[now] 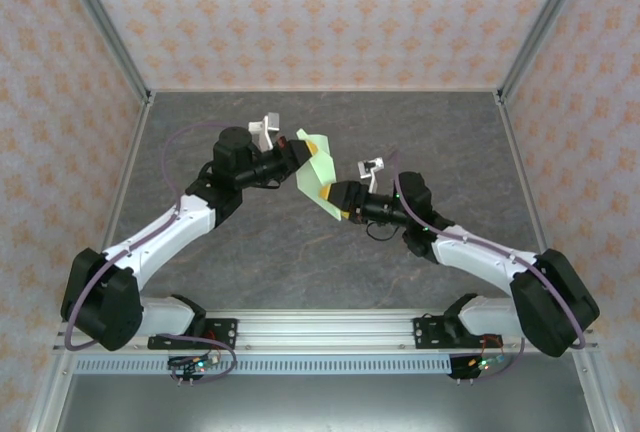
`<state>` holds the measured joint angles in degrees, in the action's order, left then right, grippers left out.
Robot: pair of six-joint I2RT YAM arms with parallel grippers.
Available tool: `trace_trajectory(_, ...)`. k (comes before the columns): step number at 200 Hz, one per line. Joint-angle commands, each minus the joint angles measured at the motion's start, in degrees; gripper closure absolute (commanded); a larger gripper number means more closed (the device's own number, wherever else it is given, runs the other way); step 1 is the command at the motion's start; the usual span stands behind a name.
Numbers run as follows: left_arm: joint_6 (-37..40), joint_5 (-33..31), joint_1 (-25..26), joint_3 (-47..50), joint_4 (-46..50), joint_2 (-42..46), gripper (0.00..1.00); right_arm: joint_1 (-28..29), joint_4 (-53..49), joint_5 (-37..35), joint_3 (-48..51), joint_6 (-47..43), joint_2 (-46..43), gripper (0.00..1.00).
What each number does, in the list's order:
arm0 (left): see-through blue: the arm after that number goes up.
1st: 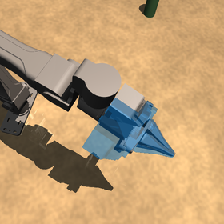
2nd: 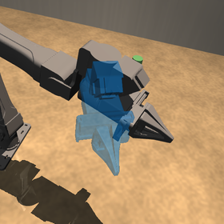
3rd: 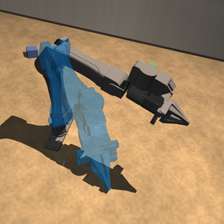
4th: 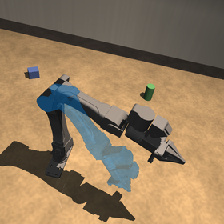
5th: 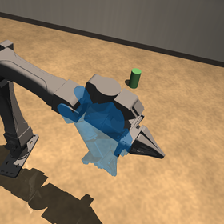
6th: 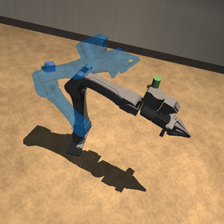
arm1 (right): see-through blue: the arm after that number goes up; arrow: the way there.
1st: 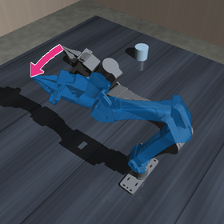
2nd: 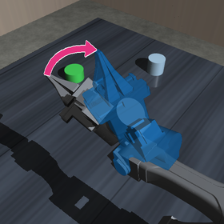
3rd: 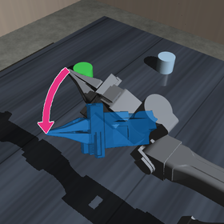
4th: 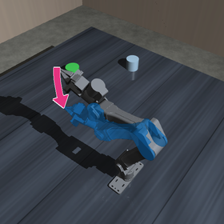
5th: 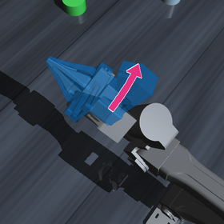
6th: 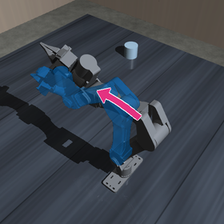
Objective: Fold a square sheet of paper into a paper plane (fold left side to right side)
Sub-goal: Turn over the paper at the center of the table.
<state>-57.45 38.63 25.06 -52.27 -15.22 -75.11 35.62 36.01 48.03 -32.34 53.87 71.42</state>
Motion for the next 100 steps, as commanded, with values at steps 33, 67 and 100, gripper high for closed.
trace_trajectory(33, -1.4, 2.7, 0.9, 0.1, -4.8, -1.5, 0.96, 0.2, 4.2, 0.6, -2.2, 0.3, -1.1, 0.56)
trace_trajectory(67, 3.6, 1.7, 0.8, -1.2, 2.3, -0.7, 0.81, 0.2, -4.0, -1.3, -3.1, -4.3, -3.3, 0.79)
trace_trajectory(100, 14.6, -4.6, 0.5, -4.1, 18.1, 2.9, 0.50, 0.2, -28.0, -6.9, -7.8, -16.9, -8.4, 0.87)
